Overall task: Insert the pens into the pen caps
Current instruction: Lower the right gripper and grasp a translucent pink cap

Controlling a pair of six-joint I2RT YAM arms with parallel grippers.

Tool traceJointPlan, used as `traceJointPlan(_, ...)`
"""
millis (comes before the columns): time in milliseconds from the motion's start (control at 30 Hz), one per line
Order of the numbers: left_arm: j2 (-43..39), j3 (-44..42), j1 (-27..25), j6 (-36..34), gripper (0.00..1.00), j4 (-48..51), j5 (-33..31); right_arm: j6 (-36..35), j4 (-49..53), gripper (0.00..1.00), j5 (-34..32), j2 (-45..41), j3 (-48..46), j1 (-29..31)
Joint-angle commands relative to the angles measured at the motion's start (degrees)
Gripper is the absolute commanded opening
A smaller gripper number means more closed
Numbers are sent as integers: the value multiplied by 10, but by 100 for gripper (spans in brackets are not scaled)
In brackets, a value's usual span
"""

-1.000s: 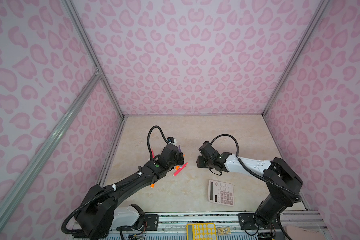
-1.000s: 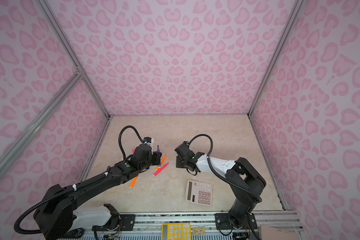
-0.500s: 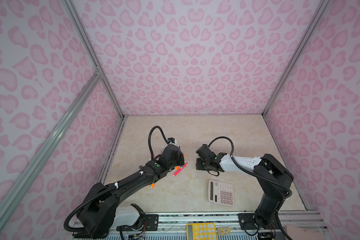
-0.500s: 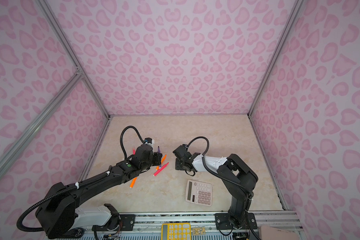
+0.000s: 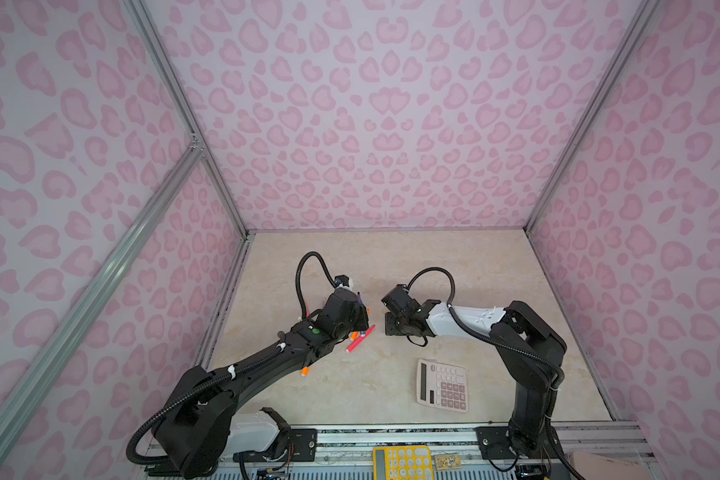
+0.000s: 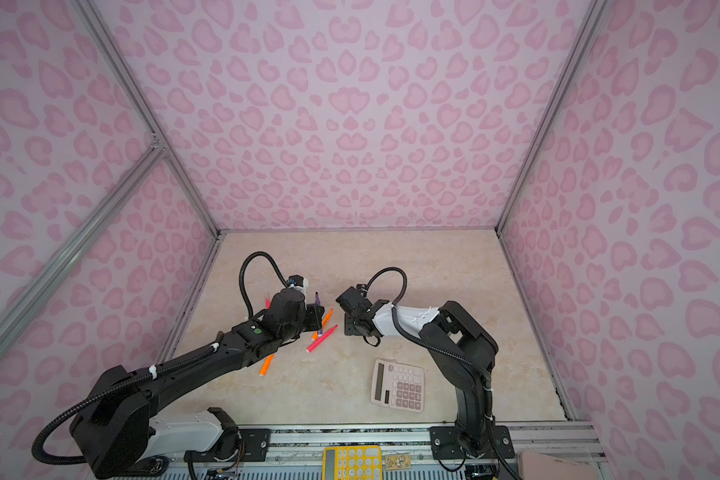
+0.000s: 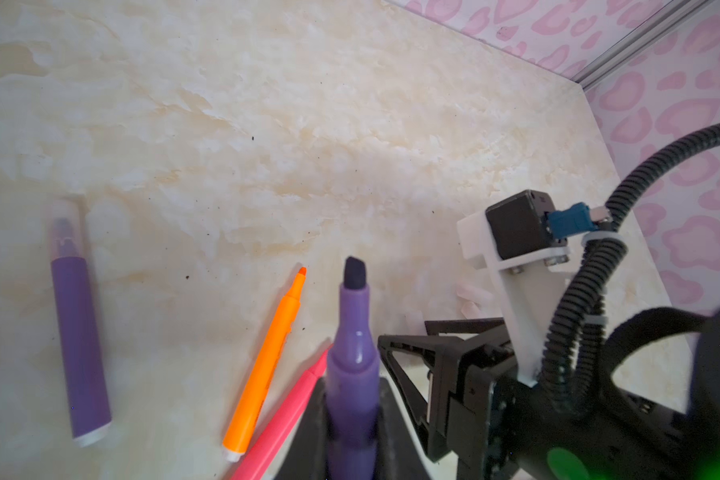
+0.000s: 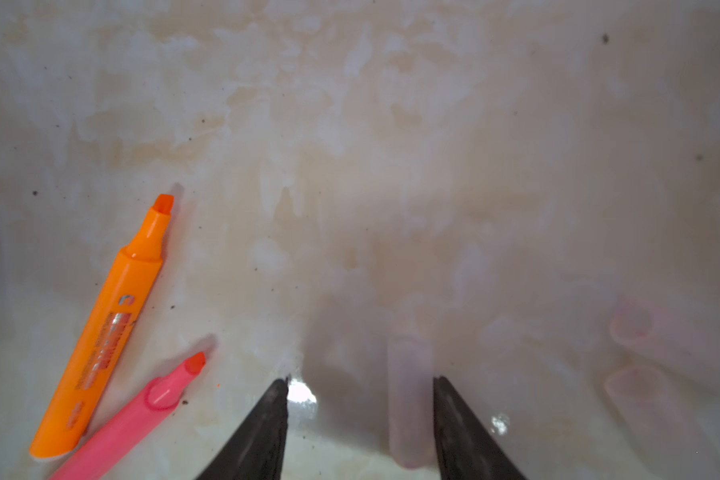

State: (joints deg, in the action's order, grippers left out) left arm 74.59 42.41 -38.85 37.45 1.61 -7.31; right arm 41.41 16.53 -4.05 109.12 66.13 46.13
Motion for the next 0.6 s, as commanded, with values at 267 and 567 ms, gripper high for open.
traceJointPlan(267,3,5,0,7,3,-17,8,-8,58,47,-43,17,18,1)
traceJointPlan(567,2,4,-1,6,3,-17,11,-12,85,43,-55,43,43,1)
